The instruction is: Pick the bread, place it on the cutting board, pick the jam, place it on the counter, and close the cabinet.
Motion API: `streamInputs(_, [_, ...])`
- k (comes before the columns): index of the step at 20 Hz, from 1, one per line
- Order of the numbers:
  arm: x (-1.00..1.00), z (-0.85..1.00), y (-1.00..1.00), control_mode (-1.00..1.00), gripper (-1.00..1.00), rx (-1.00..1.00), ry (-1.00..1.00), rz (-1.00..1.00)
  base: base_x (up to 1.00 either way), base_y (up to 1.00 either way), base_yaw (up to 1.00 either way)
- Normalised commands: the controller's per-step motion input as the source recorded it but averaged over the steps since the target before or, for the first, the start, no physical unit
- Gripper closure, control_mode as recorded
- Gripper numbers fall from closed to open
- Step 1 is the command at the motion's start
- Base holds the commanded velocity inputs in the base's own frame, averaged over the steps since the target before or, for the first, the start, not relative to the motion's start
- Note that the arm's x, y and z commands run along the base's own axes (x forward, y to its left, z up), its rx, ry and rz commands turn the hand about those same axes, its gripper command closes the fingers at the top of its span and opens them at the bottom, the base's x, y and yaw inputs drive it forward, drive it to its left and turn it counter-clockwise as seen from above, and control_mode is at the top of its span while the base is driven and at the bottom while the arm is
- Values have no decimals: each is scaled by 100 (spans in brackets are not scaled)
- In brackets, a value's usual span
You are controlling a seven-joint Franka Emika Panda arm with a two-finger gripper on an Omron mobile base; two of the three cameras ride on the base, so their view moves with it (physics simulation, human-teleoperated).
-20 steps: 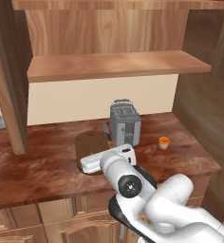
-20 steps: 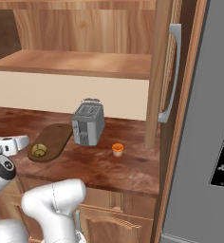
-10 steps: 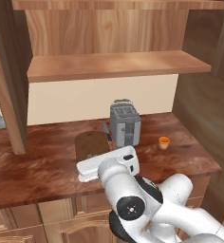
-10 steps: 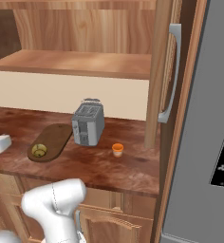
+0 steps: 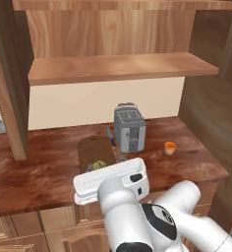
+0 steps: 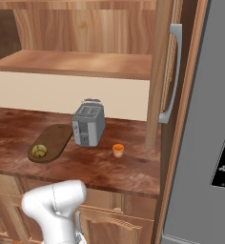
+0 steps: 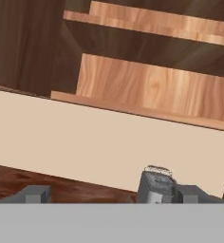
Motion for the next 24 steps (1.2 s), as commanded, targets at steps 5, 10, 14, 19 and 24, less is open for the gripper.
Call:
streamInputs(5, [-65, 34, 0, -100, -100, 0, -13, 0, 0, 0, 0])
streamInputs(10, [-70, 25, 0, -100, -100, 0, -11, 0, 0, 0, 0])
streamInputs(14, [-77, 21, 0, -100, -100, 0, -8, 0, 0, 0, 0])
streamInputs(19, [-75, 21, 0, -100, -100, 0, -6, 0, 0, 0, 0])
streamInputs(24, [-59, 18, 2, -100, -100, 0, -4, 0, 0, 0, 0])
